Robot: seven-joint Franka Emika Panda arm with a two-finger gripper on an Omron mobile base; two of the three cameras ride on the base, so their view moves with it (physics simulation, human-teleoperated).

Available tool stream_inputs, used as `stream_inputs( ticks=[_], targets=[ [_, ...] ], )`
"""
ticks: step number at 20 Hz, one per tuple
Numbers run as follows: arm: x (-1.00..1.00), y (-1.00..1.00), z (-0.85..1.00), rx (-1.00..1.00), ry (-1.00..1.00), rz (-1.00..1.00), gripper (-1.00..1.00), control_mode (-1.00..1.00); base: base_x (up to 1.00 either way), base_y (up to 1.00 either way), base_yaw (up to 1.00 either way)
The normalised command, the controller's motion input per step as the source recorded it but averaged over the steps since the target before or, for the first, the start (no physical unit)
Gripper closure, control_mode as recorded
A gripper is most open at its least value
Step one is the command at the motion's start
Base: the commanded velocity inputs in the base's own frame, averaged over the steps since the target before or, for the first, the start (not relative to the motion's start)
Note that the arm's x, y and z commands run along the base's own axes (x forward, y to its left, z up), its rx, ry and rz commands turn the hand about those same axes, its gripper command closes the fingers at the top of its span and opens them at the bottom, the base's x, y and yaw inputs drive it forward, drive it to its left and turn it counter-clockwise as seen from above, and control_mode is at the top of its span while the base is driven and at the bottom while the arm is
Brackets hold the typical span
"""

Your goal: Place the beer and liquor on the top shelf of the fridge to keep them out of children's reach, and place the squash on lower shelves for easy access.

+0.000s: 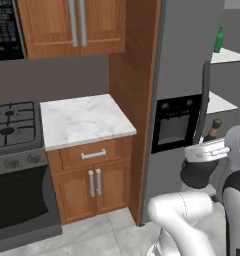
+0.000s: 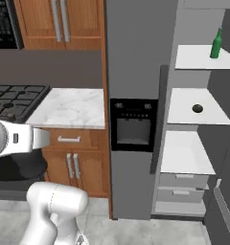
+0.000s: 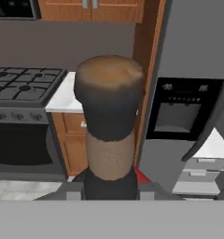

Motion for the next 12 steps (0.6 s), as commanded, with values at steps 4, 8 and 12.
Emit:
stream_inputs(
  ticks=[4, 8, 12],
  targets=[
    [0.00, 0.00, 0.00, 0.00, 0.00, 0.00, 1.00, 1.00, 0.13, -0.93, 0.00],
    [0.00, 0.00, 0.00, 0.00, 0.00, 0.00, 1.00, 1.00, 0.23, -0.80, 0.00],
    [0.00, 0.00, 0.00, 0.00, 0.00, 0.00, 1.00, 1.00, 0.28, -0.64, 0.00]
  ],
)
